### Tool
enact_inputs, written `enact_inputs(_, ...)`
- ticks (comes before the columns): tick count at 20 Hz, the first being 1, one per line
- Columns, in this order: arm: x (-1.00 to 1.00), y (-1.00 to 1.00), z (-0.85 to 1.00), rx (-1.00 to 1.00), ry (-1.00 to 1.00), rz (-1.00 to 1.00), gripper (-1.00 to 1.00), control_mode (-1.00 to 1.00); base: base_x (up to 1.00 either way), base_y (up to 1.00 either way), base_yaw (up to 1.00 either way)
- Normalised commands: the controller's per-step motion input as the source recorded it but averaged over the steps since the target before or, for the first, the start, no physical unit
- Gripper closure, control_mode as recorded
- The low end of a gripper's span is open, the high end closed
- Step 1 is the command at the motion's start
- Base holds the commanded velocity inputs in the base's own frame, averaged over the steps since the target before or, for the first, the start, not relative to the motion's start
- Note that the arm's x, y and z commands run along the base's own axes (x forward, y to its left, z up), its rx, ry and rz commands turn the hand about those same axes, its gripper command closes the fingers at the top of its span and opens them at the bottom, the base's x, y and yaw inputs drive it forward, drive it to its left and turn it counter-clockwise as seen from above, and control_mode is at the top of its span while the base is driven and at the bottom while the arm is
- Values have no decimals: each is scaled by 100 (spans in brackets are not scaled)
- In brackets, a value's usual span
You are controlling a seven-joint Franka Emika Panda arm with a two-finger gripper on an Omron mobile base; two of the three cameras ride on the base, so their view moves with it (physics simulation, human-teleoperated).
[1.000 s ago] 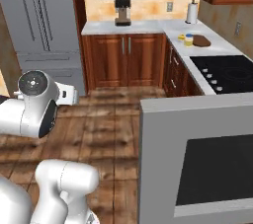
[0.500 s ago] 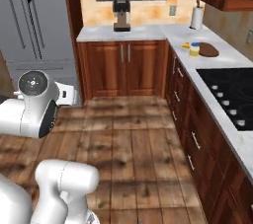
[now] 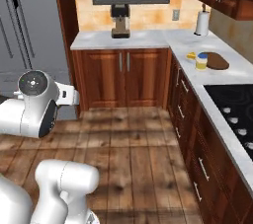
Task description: Retrieve the reheated potato from the microwave, then place the potato, cheese, and condiment on the cutting board.
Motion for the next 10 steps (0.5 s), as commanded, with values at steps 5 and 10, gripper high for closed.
enact_inputs(5, 0, 0, 0, 0, 0, 0, 100, 100, 87, -13, 1)
enact_inputs(10, 0, 0, 0, 0, 0, 0, 100, 100, 87, -14, 0)
